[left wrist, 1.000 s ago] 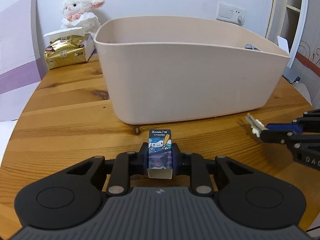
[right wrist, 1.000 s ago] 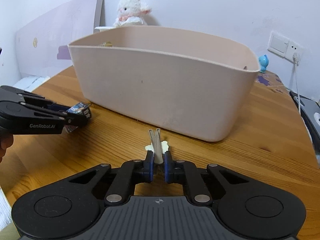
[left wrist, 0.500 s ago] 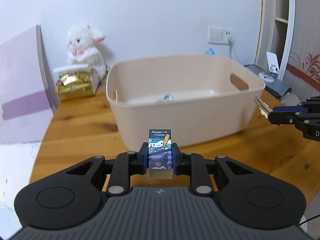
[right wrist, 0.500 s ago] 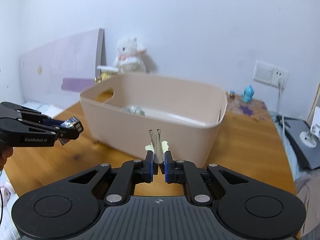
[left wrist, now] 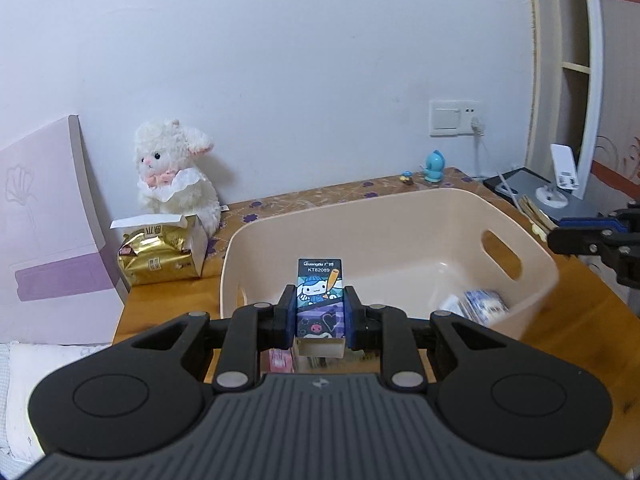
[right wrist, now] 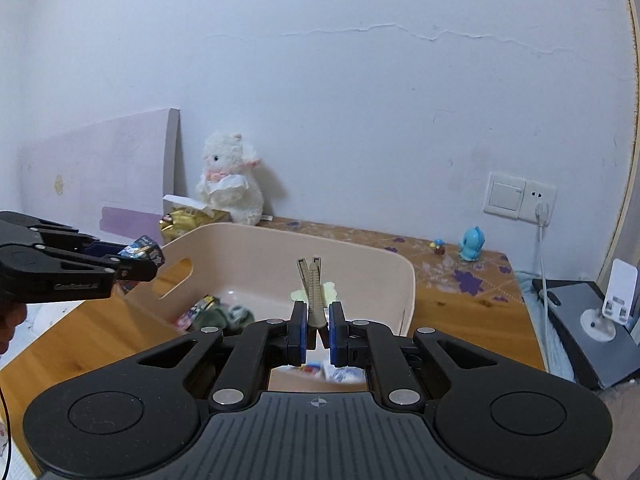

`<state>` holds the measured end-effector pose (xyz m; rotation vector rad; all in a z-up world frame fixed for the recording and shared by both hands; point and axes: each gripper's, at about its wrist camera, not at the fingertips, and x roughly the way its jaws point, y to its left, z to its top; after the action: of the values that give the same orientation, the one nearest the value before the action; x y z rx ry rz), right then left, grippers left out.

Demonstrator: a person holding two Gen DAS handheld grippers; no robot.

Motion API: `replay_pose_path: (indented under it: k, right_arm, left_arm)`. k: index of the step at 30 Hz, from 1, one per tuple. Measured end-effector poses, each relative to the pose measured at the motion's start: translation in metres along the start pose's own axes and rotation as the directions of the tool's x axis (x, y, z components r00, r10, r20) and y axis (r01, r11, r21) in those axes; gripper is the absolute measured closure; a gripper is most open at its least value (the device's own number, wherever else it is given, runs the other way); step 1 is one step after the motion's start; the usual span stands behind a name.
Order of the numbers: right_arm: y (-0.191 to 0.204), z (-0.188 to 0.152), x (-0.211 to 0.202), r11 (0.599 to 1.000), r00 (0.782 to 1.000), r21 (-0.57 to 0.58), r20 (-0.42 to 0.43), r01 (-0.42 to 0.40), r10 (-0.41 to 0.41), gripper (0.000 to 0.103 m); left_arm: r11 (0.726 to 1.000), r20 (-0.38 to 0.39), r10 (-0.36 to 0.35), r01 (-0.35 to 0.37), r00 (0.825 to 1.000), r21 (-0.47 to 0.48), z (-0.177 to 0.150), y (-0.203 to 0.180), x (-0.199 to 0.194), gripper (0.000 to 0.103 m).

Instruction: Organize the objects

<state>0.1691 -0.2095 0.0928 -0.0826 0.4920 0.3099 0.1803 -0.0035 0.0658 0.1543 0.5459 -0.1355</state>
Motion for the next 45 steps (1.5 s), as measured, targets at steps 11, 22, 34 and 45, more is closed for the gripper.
replay_pose_path:
  k: [11,22,34,45]
  right_arm:
    - [-0.007,0.008,0.067,0.999,0.992,0.023,-0.126,0.035,-0.032,0.093]
    - [0.001,-0.003,0.109,0.999,0.966,0.005,-0.255,0.037,-0.035,0.092]
    - [-0.004,0.004,0.071,0.996,0.972,0.053,-0.228,0.068,-0.054,0.031]
    - [-0.006,0.004,0.011,0.992,0.978,0.109,-0.204,0.068,-0.045,0.016]
  left_arm:
    - [0.999,-0.186,0.038,-0.04,0.982,-0.007,0.01,0.0,0.09,0.078]
    - [0.998,-0.29,0.047,-0.06,0.956,-0.034,0.001,0.006,0.117,0.077]
    - [0.996,-0.241,0.067,-0.081,0.968,-0.047,0.016,0.003,0.072,0.024]
    - [0.994,-0.2,0.101,-0.106,0.975,-0.016,0.011,-0.011,0.009,0.021]
